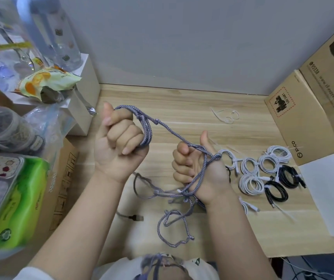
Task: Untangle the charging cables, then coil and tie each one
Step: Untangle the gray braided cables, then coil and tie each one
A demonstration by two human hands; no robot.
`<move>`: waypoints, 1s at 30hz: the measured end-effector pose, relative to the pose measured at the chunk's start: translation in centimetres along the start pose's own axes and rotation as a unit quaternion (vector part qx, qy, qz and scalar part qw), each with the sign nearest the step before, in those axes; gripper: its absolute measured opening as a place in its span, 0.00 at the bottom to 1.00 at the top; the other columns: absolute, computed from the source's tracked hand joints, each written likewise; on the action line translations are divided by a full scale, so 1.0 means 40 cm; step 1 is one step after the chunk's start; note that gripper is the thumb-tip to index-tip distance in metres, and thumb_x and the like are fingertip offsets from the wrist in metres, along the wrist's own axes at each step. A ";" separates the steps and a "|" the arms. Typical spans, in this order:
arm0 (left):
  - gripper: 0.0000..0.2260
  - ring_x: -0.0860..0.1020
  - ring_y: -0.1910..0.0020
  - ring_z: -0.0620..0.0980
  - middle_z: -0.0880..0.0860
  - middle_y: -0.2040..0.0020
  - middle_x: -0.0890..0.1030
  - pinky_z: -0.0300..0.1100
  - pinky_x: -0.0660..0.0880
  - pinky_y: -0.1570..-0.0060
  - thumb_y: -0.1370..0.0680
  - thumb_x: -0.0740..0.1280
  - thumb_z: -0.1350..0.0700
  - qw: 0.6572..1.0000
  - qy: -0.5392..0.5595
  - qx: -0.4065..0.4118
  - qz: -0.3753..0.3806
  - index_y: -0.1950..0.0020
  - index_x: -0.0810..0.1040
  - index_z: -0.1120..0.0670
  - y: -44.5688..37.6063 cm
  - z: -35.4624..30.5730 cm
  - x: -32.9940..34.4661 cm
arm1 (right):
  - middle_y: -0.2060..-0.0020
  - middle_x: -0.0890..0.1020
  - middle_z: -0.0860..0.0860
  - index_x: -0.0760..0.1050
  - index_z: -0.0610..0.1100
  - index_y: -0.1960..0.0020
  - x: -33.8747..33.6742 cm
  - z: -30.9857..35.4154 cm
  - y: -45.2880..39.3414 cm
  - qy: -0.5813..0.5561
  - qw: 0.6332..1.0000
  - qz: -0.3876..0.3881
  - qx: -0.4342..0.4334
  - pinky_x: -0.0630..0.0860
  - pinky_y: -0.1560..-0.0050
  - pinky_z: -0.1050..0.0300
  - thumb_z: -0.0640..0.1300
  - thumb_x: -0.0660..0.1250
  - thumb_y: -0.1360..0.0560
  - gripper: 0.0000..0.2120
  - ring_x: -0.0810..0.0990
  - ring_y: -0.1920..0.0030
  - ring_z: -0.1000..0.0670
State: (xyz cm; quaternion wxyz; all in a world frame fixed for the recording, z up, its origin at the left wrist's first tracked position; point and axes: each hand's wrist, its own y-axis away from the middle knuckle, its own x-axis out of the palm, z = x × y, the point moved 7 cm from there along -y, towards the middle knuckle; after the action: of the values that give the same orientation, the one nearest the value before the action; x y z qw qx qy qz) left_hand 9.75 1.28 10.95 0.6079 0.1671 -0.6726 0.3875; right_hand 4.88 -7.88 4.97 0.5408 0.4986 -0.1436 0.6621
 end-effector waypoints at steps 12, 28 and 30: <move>0.10 0.78 0.68 0.43 0.51 0.63 0.78 0.33 0.76 0.60 0.18 0.54 0.58 0.872 -0.276 0.247 -0.320 0.47 0.71 0.64 0.013 -0.090 -0.119 | 0.76 0.65 0.51 0.69 0.43 0.60 0.007 -0.071 0.017 0.085 0.992 -0.029 0.086 0.54 0.81 0.69 0.70 0.44 0.29 0.32 0.59 0.82 0.57; 0.10 0.73 0.69 0.41 0.48 0.68 0.76 0.34 0.70 0.64 0.25 0.69 0.56 0.642 -0.723 -0.198 -0.159 0.46 0.73 0.53 0.001 0.059 -0.129 | 0.75 0.75 0.46 0.75 0.37 0.52 -0.017 0.052 0.070 0.264 0.952 -0.145 -0.054 0.61 0.81 0.67 0.45 0.62 0.27 0.12 0.69 0.80 0.55; 0.06 0.71 0.70 0.40 0.43 0.70 0.75 0.36 0.69 0.63 0.24 0.69 0.61 0.586 -0.771 -0.192 -0.159 0.50 0.75 0.53 0.000 0.042 -0.129 | 0.74 0.78 0.47 0.77 0.38 0.56 -0.032 0.061 0.076 0.329 0.921 -0.198 -0.065 0.68 0.78 0.66 0.42 0.63 0.23 0.09 0.75 0.76 0.52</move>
State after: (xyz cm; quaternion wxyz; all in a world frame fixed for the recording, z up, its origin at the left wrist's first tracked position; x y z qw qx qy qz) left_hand 9.67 -1.23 6.12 -0.0685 0.3864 -0.9109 -0.1275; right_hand 3.39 -11.51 6.12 0.7089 0.2344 0.1020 0.6573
